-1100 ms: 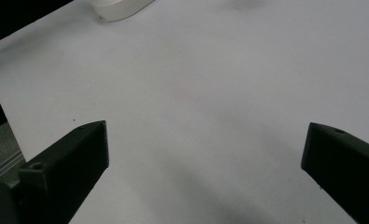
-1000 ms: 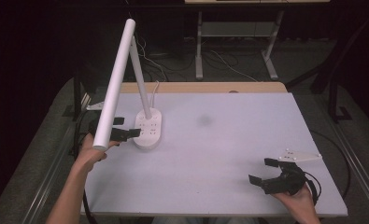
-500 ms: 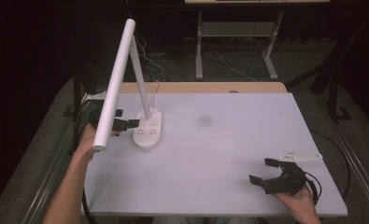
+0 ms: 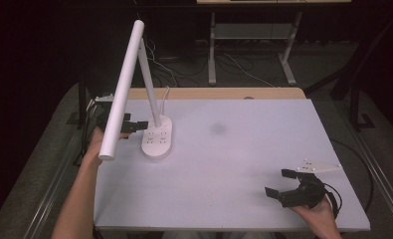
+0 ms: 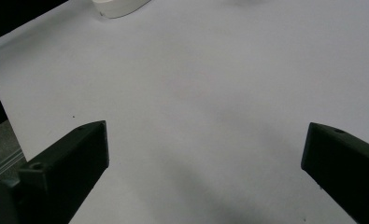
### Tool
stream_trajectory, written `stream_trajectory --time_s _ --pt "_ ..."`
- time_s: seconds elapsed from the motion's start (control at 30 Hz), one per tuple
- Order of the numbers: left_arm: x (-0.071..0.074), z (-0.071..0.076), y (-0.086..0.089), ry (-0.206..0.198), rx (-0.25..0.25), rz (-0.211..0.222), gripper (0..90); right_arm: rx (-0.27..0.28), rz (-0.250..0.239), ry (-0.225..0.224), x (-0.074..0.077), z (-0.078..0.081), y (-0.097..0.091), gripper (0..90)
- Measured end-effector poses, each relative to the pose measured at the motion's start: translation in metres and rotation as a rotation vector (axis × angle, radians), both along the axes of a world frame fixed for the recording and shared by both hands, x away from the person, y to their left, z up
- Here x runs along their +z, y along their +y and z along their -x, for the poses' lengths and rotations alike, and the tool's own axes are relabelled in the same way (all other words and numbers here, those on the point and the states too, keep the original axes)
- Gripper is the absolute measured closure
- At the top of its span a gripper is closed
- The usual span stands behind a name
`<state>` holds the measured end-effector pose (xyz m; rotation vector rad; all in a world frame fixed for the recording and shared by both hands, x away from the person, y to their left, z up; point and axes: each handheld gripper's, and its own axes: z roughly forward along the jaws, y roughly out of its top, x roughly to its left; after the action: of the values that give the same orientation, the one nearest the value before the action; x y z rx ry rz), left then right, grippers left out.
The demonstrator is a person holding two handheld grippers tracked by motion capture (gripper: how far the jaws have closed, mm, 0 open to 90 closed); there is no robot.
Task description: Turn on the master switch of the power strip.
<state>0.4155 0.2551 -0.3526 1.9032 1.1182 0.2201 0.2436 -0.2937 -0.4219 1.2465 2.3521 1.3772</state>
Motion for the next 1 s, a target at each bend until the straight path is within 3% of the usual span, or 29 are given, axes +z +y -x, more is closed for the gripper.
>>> stream_trajectory --time_s 0.53,0.67,0.77,1.0 --pt "-0.017 -0.022 0.005 0.022 0.074 0.060 5.5 -0.007 -0.004 -0.004 -0.001 0.000 -0.003 0.2" --pt "-0.021 -0.026 0.009 0.028 0.094 0.089 7.8 -0.006 -0.004 -0.006 -0.001 0.000 -0.004 0.2" --pt "-0.024 -0.029 0.013 0.034 0.122 0.157 12.8 -0.007 -0.005 -0.001 -0.001 0.000 -0.004 0.2" --pt "-0.028 -0.034 0.014 0.044 0.138 0.196 20.7 -0.009 -0.004 -0.007 -0.001 0.000 -0.005 0.2"
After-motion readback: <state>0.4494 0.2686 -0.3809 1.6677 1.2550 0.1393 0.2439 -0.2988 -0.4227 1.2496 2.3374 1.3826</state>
